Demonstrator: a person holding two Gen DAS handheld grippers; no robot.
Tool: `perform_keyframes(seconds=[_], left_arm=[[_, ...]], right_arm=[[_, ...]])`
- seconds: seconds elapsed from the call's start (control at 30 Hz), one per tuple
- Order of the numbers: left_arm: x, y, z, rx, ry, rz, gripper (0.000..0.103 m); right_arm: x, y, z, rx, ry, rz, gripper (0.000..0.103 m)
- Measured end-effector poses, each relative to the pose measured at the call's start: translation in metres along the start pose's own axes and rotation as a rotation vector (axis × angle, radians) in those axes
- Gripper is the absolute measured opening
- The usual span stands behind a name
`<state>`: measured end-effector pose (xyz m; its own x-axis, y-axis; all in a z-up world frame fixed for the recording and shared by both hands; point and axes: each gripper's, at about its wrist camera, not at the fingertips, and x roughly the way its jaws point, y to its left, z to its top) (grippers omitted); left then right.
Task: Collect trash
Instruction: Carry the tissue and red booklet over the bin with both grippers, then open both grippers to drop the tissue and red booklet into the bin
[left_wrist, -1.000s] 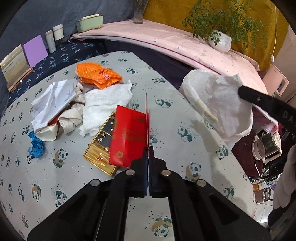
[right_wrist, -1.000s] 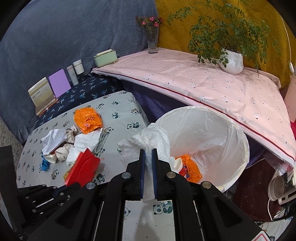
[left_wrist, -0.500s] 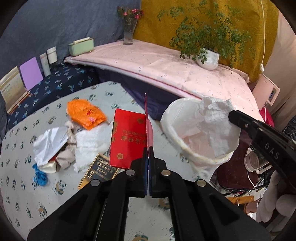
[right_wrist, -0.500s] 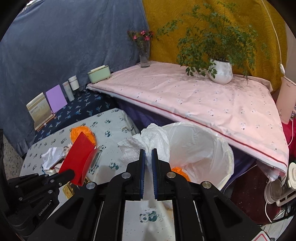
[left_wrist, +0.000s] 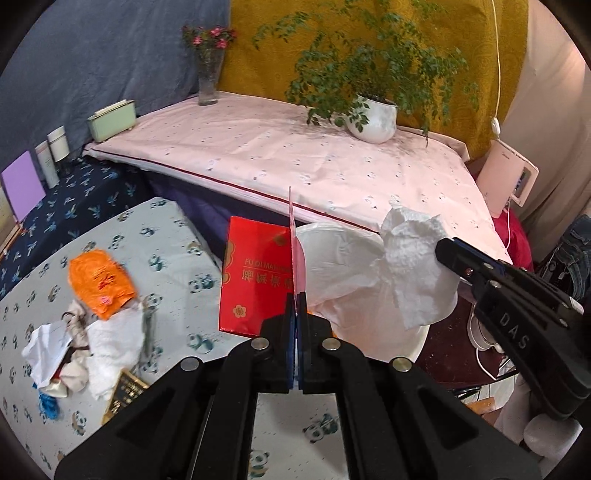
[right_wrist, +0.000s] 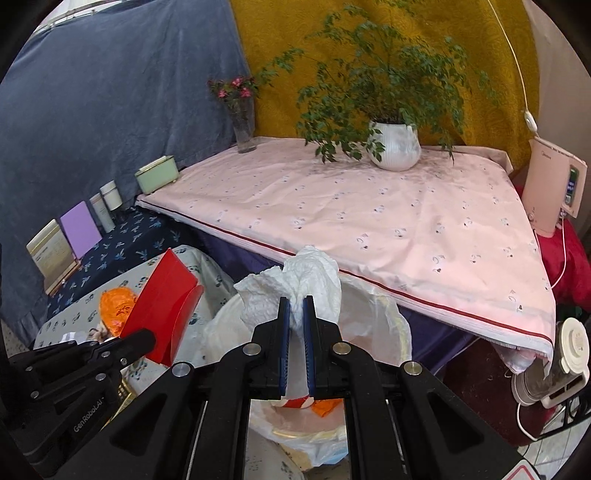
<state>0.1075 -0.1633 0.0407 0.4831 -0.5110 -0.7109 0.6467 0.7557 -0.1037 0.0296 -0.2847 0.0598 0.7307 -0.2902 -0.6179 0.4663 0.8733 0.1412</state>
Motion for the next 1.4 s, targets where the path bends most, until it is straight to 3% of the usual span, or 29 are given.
perform_keyframes(seconds=[0.33, 0.4, 0.47, 0.57, 0.83, 1.4], left_arm=[[0.039, -0.019, 0.008, 0.014, 0.035, -0.057, 0.001], [0.041, -0.018, 0.009, 0.006, 0.026, -0.050, 0.013], [0.040, -0.015, 0.010, -0.009, 0.016, -0.038, 0.056], [0.034, -0.009, 0.010, -0.027, -0.016, -0.008, 0.065], [0.024, 0.013, 0.009, -0.082, -0.020, 0.030, 0.066], [-0.026, 0.070, 0.000, -0.202, -0.085, 0.111, 0.067]], right_arm=[[0.024, -0.017, 0.000, 0.033, 0.032, -0.013, 0.009], [0.026, -0.017, 0.002, 0.033, 0.028, -0.018, 0.012], [0.025, -0.017, 0.003, 0.041, 0.020, -0.018, 0.023], [0.022, -0.017, 0.006, 0.046, 0.000, -0.022, 0.032], [0.010, -0.009, 0.016, 0.039, -0.034, -0.010, 0.043], [-0.016, 0.049, 0.018, -0.045, -0.065, 0.068, 0.048]])
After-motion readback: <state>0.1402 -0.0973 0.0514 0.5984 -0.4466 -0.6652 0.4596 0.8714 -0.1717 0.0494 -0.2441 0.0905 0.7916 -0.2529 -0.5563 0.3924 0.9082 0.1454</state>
